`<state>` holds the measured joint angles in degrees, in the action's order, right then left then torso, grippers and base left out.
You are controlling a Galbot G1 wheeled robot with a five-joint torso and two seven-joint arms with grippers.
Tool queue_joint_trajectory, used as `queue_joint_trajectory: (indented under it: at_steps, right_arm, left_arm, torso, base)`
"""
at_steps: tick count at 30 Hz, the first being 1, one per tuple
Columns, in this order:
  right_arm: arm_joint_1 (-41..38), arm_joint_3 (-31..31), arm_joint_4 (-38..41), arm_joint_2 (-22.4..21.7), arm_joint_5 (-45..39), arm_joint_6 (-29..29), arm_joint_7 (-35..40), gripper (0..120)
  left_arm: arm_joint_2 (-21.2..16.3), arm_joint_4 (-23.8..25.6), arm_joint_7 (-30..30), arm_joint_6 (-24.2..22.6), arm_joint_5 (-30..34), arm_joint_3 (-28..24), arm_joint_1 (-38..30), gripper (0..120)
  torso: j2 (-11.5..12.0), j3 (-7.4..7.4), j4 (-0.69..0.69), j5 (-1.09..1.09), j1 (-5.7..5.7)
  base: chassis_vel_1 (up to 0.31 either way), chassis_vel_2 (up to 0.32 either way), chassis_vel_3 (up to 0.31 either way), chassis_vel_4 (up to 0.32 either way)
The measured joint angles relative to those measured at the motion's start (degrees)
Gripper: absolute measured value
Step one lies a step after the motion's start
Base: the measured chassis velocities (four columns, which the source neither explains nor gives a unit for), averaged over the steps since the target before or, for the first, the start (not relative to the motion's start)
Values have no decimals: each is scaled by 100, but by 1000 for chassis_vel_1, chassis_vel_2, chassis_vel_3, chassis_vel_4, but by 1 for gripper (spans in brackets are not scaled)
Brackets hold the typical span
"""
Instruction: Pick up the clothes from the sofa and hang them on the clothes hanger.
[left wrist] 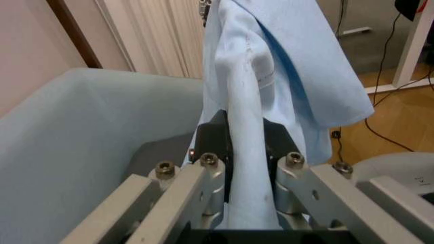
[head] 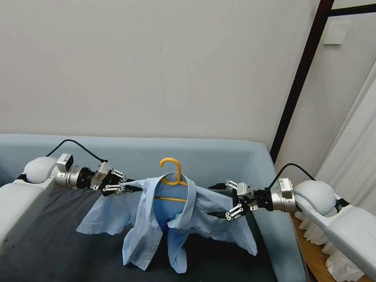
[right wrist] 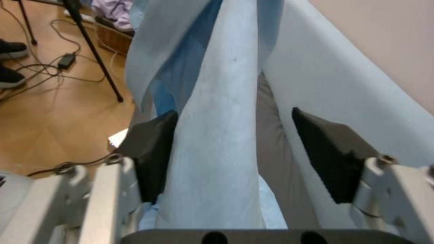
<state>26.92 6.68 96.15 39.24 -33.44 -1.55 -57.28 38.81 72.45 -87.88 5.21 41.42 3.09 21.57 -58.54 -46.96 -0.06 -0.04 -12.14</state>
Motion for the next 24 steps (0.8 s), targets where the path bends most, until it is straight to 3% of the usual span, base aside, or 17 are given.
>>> queue_joint_trajectory:
  at_steps: [8,16,24]
  right_arm:
    - [-100,-28,-166,86,11,-4,-564,37]
    - [-91,-65,-93,84,-117,-72,-548,8]
    - [-70,-96,-5,47,-335,-189,-382,8]
  left_arm:
    - [-19,49,8,27,-9,36,71,7]
    - [-81,166,12,97,-9,207,283,7]
    - [-88,200,22,205,17,376,518,7]
  torso:
    - [0,0,-1,1,0]
    - [-1,0,-1,1,0]
    - [-1,0,0,1,0]
  base:
    - [0,0,0,0]
    - [0,0,0,0]
    - [0,0,0,0]
